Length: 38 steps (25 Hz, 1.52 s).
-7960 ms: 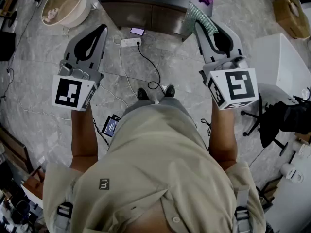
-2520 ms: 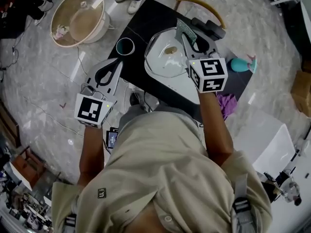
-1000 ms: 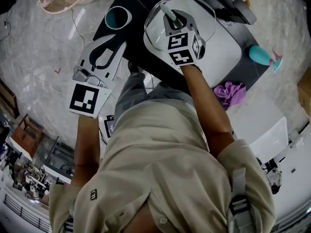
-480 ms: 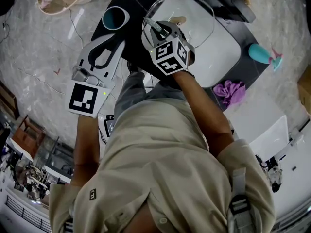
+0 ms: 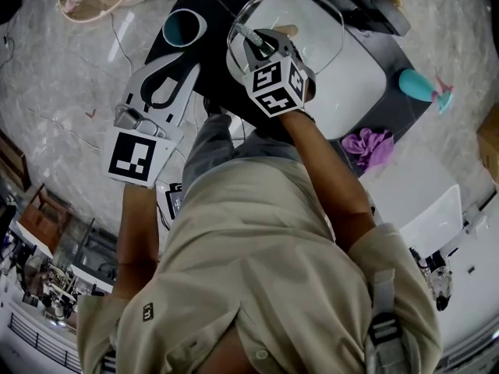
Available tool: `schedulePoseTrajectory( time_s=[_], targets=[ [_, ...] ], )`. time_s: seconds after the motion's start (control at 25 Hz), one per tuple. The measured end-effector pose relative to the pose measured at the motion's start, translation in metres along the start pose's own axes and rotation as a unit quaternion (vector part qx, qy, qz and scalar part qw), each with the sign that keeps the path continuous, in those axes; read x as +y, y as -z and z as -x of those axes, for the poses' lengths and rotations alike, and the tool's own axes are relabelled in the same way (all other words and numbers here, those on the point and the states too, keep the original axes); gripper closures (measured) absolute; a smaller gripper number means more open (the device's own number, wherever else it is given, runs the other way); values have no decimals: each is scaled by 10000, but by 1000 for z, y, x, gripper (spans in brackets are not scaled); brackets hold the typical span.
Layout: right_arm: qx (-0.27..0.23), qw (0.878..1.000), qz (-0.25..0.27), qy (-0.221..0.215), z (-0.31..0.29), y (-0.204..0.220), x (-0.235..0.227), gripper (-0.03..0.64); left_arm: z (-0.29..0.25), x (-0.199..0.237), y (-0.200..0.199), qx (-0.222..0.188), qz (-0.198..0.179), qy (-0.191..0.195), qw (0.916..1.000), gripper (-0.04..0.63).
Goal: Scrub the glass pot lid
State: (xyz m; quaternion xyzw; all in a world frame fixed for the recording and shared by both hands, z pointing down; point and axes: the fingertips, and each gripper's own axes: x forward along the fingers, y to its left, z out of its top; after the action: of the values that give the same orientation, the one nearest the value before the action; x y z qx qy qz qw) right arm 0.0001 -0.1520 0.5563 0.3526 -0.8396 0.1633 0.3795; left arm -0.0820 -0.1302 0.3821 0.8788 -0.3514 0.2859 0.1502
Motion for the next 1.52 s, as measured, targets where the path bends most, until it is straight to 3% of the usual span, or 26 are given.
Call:
schedulePoseTrajectory(
  time_s=[0.24,0.52,0.88,1.52],
  targets=[
    [-29,9976,-278,640,16,8,-70,529,1,0,0,10,-14,-8,10000,525],
    [200,9831,-819,1624,57,44,-173,525,-2,-3,0,15,-12,21,10000,525],
    [300,9797,-928,1749,67,64,-177,525,-4,-5,0,21,-22,51,10000,525],
    [307,9813,-926,1657,52,60,-164,525,-3,-4,6,34,22,24,10000,525]
  ],
)
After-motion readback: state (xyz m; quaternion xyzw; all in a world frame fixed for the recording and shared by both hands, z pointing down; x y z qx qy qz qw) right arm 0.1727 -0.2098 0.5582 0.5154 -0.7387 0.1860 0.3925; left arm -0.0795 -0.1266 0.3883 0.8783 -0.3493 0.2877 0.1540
